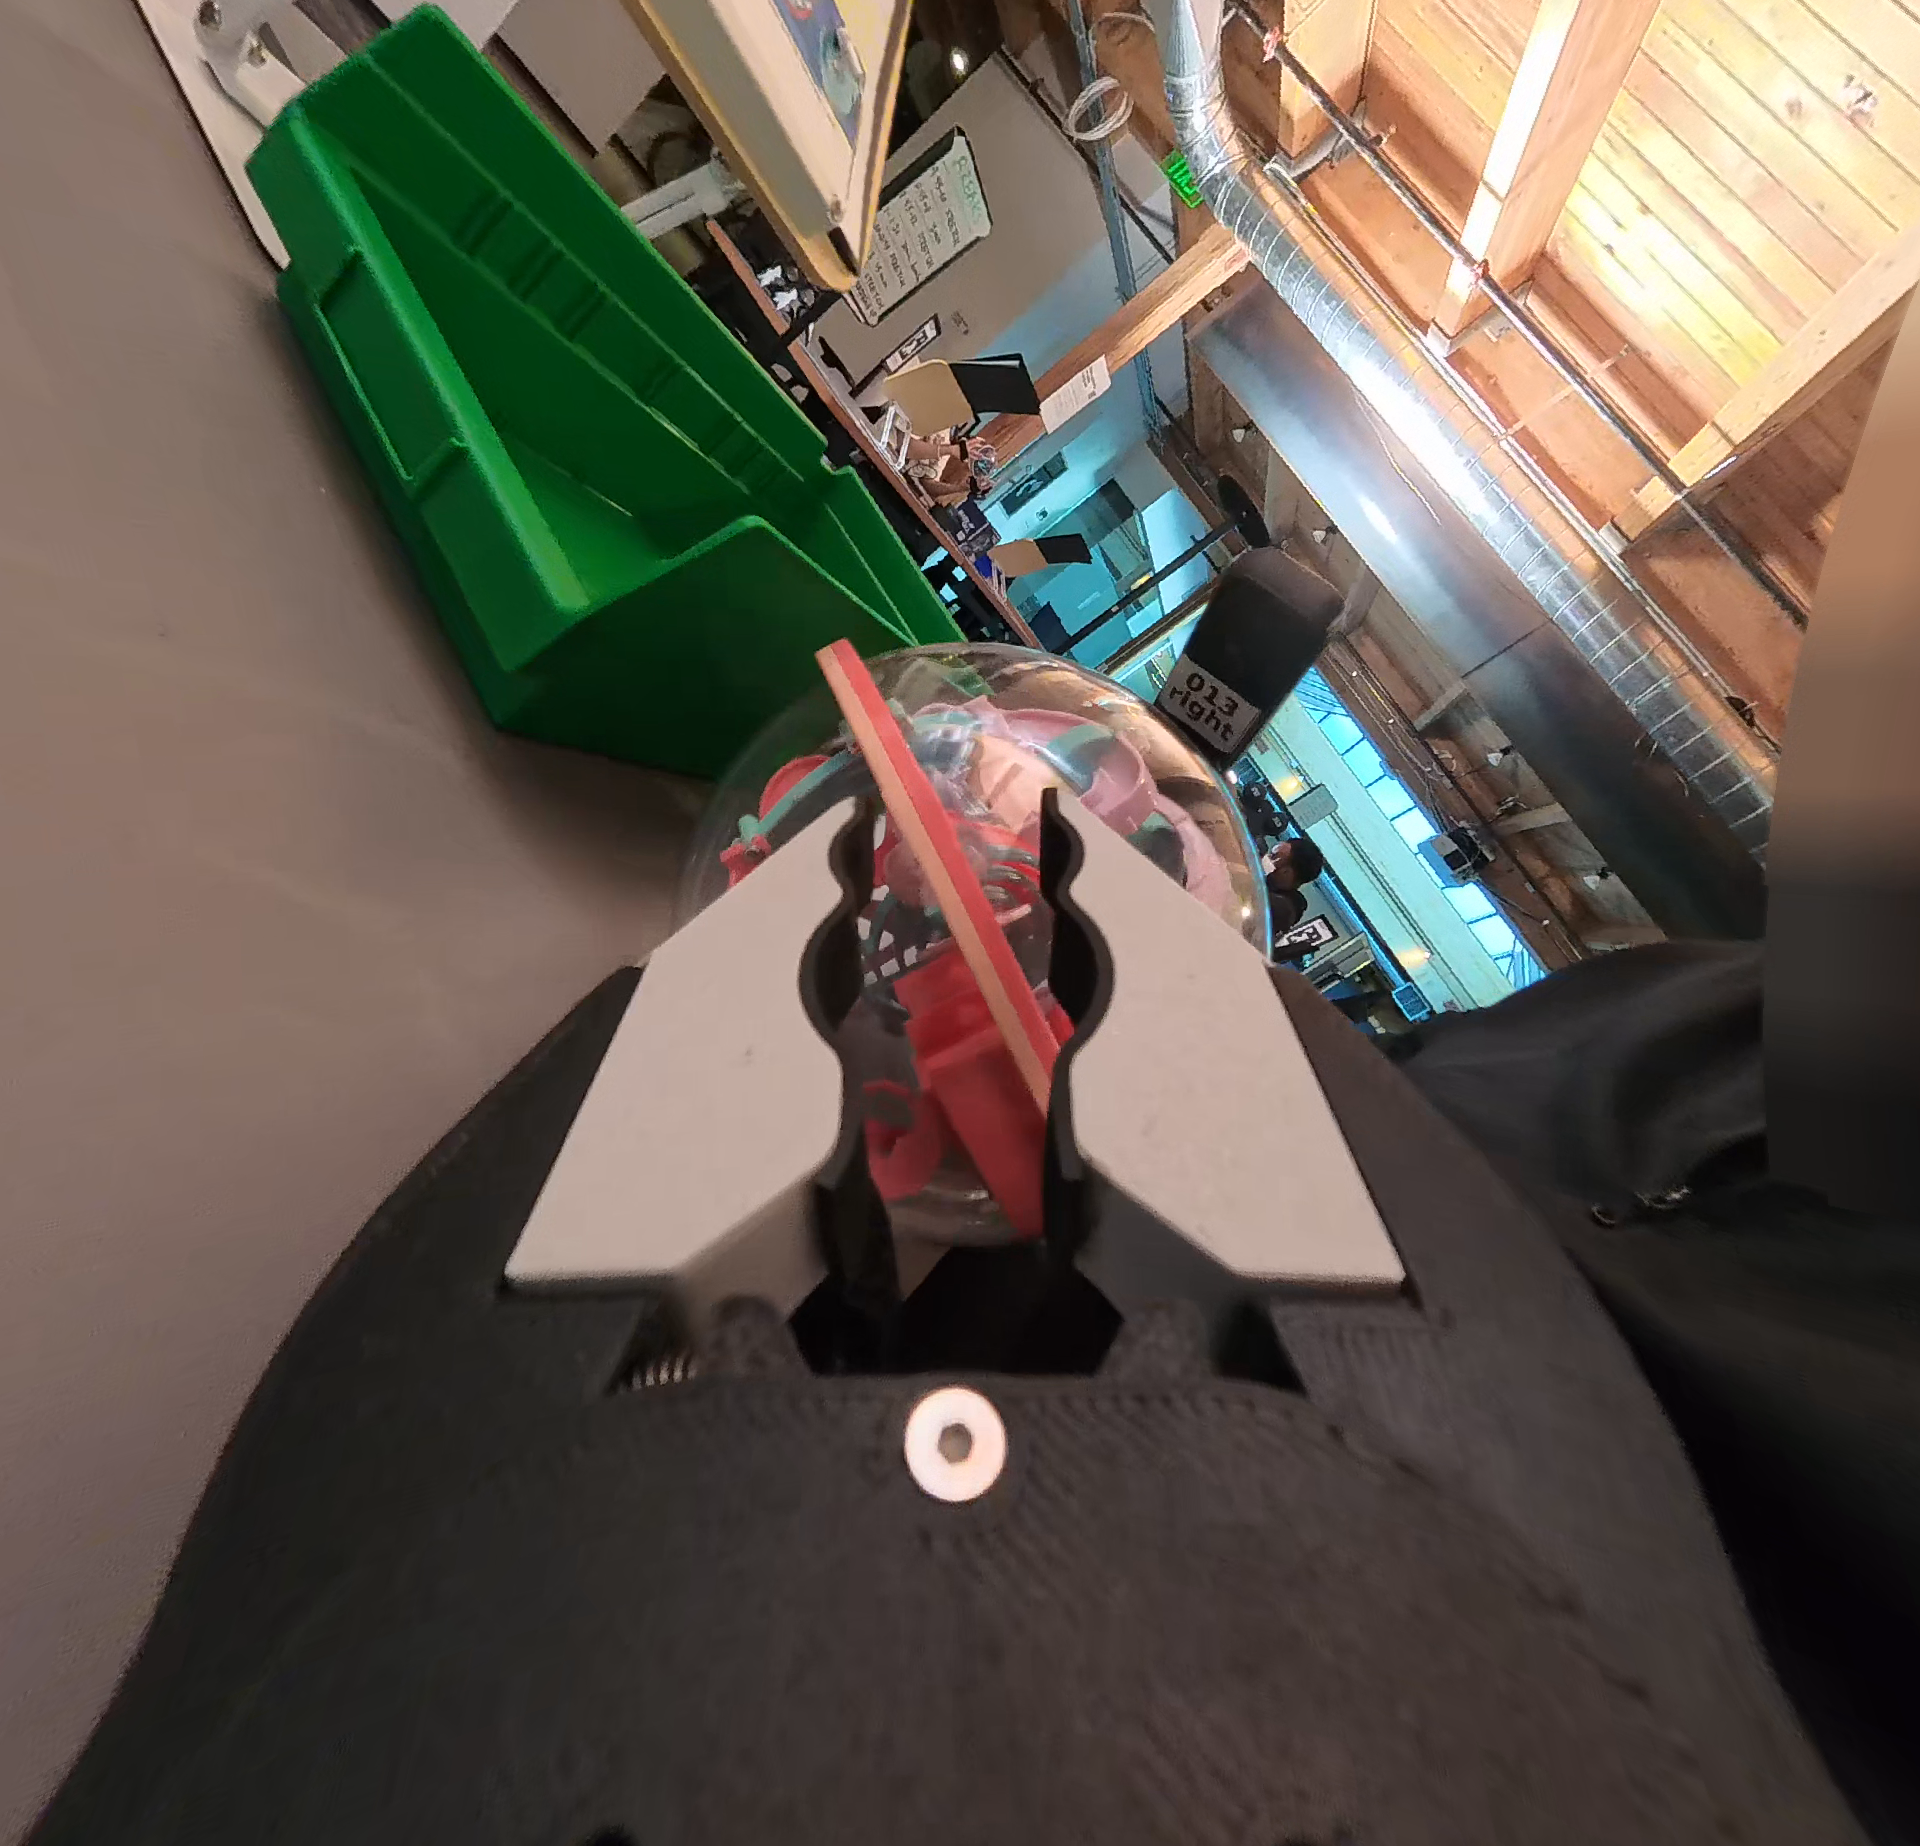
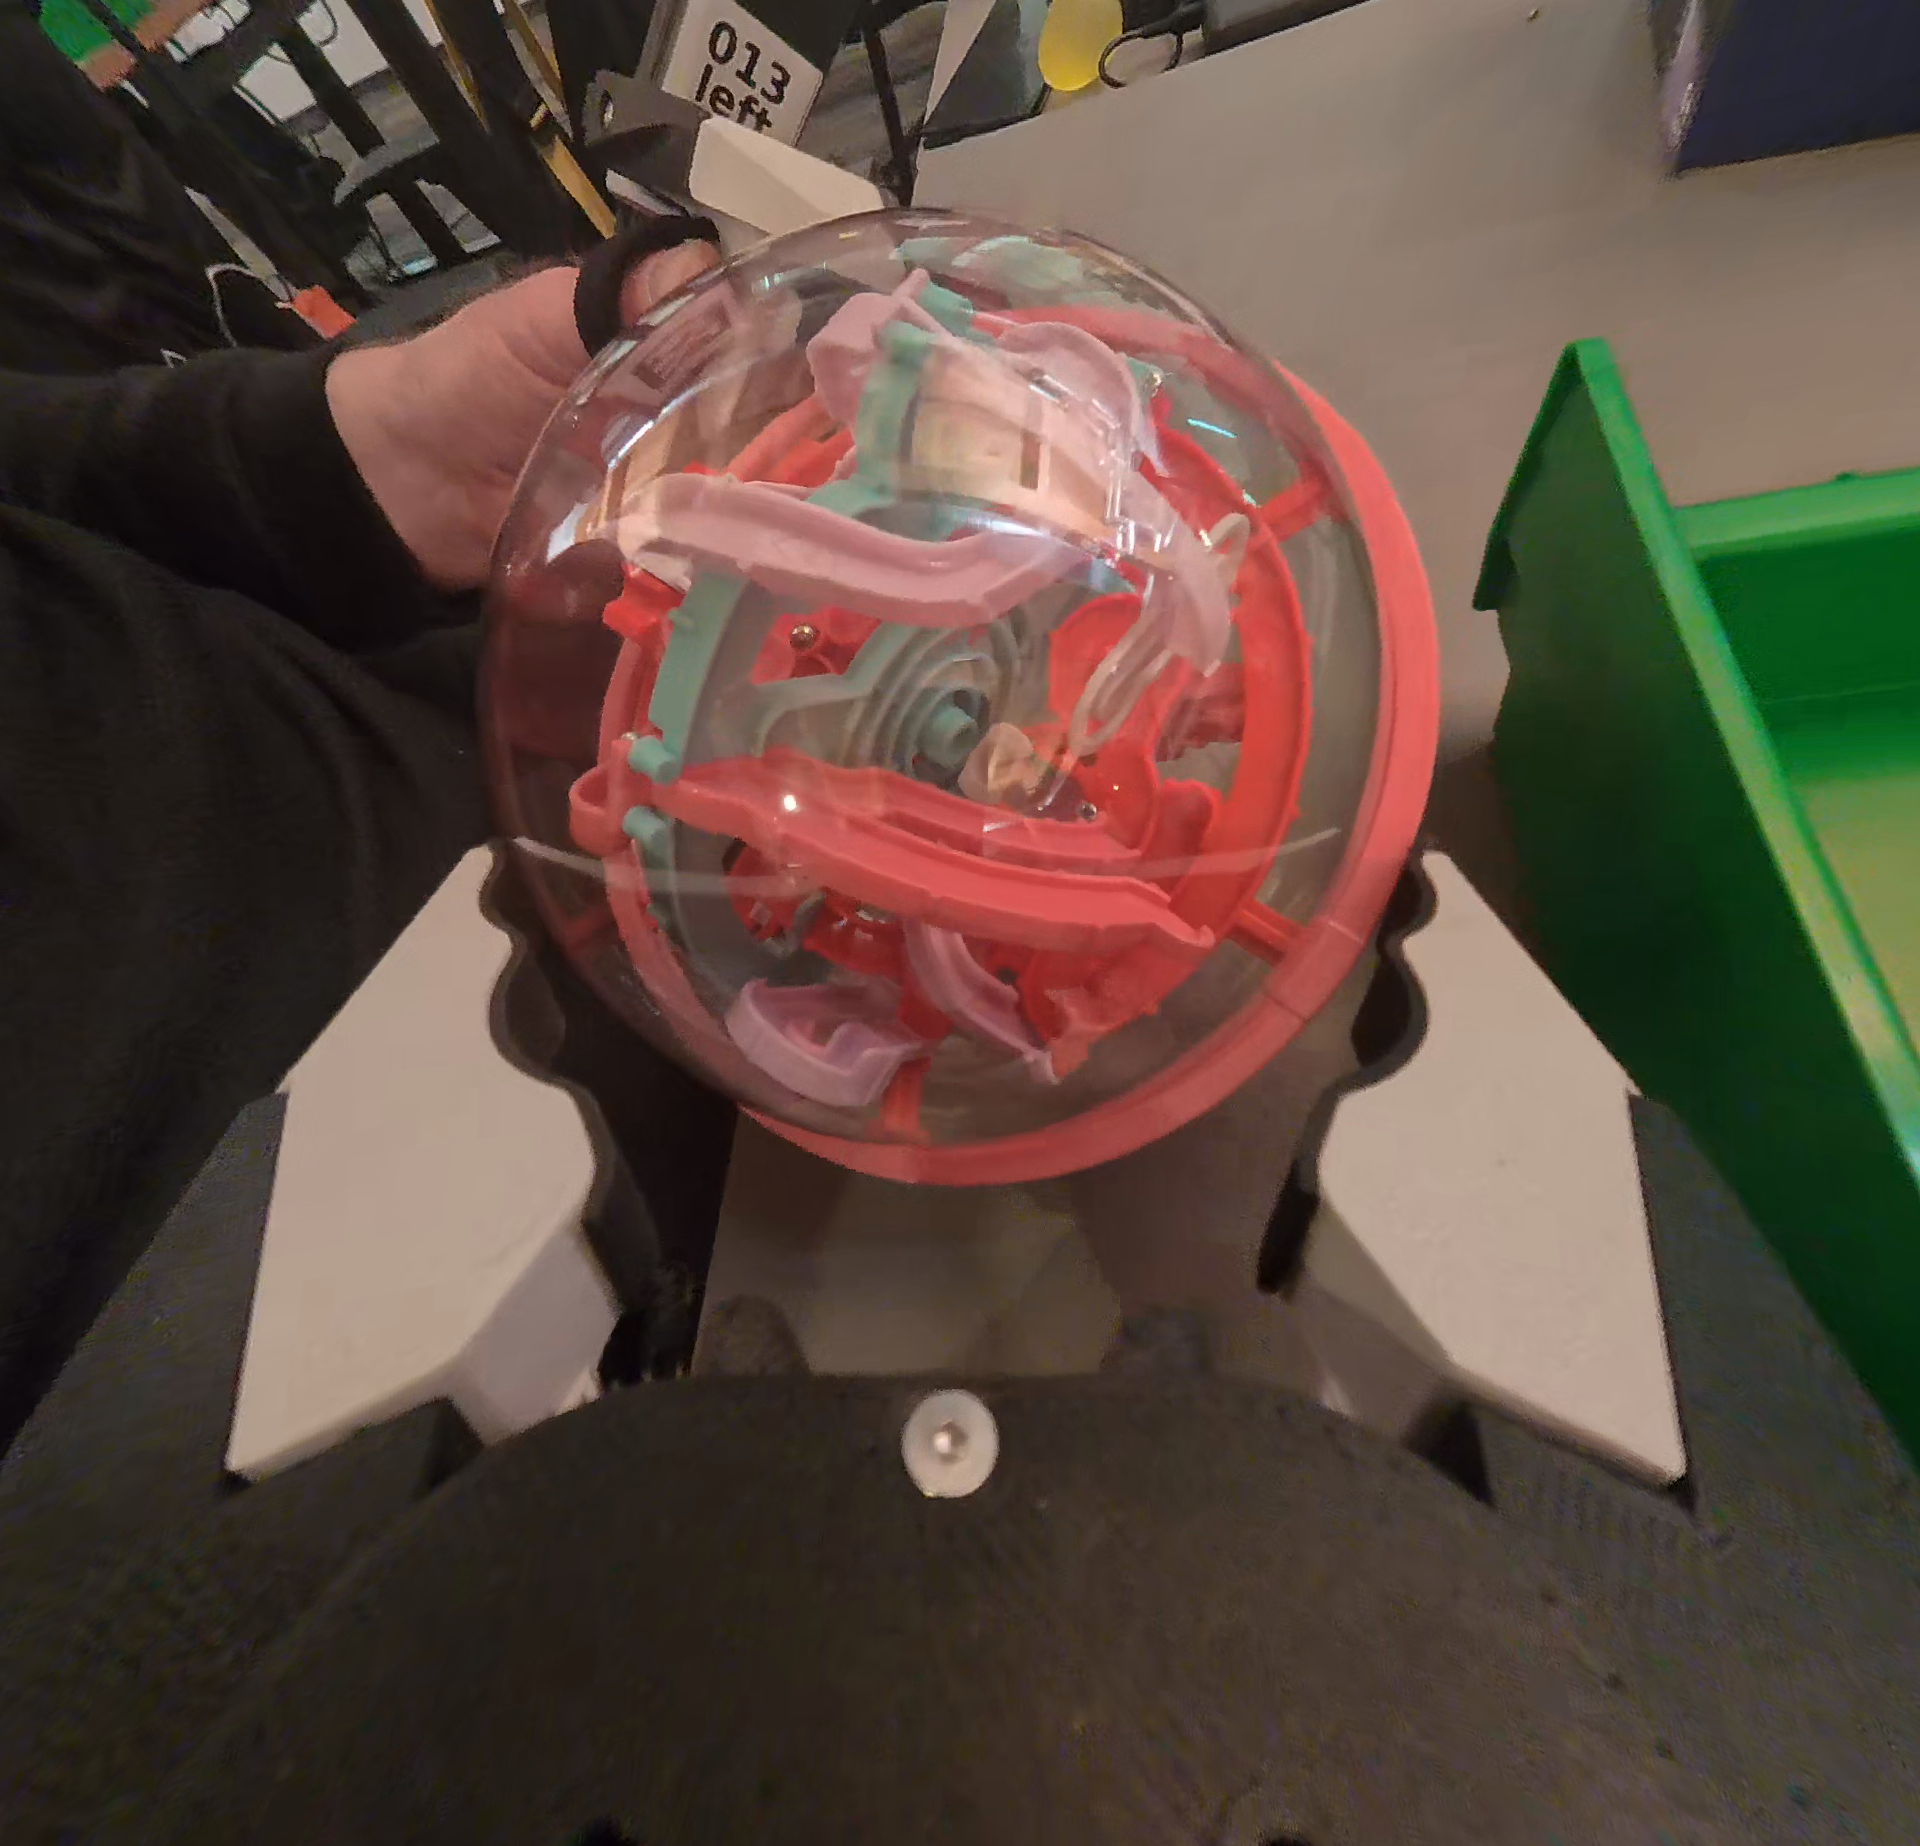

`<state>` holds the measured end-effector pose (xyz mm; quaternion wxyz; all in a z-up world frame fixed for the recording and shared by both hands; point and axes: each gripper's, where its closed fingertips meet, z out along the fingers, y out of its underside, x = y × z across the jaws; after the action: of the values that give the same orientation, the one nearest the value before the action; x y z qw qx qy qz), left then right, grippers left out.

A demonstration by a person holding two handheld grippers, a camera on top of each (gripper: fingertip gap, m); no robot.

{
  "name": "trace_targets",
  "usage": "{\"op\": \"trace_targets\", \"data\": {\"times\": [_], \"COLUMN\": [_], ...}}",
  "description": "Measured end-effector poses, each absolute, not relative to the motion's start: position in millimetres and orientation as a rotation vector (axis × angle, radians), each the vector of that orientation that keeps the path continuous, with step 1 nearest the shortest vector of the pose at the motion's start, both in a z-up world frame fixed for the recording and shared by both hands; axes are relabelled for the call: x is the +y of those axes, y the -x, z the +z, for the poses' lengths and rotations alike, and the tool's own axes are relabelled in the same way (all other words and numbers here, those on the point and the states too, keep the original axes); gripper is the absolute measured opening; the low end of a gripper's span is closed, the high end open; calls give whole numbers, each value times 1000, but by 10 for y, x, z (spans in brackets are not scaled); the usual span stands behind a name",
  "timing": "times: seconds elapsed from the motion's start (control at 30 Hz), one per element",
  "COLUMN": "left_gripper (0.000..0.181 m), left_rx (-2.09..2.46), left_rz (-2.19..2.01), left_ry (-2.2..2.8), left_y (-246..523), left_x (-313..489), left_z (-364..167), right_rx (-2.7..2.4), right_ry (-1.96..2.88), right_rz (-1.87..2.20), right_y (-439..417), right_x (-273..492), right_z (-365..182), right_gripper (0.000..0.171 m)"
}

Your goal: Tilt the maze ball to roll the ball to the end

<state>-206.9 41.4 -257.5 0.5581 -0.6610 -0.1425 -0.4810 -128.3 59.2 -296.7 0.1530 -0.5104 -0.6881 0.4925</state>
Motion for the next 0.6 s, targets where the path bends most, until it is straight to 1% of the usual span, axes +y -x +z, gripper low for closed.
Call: {"op": "trace_targets", "data": {"times": [0.17,0.4,0.53,0.6], "left_gripper": [24,12,14,20], "left_rx": [-358,-391,-386,-367], "left_rz": [-1171,-1189,-1181,-1194], "left_ry": [1560,1552,1586,1580], "left_y": [2103,2147,2141,2127], "left_x": [433,439,466,454], "left_z": [-2610,-2709,-2722,-2700], "right_rx": [-1987,-2017,-2019,-2017], "right_ry": [1518,1560,1604,1623], "right_rz": [1452,1448,1508,1528], "right_y": [1297,1297,1290,1295], "right_x": [609,610,651,668], "right_z": [-2961,-2945,-2947,-2950], "right_gripper": [154,154,154,154]}}
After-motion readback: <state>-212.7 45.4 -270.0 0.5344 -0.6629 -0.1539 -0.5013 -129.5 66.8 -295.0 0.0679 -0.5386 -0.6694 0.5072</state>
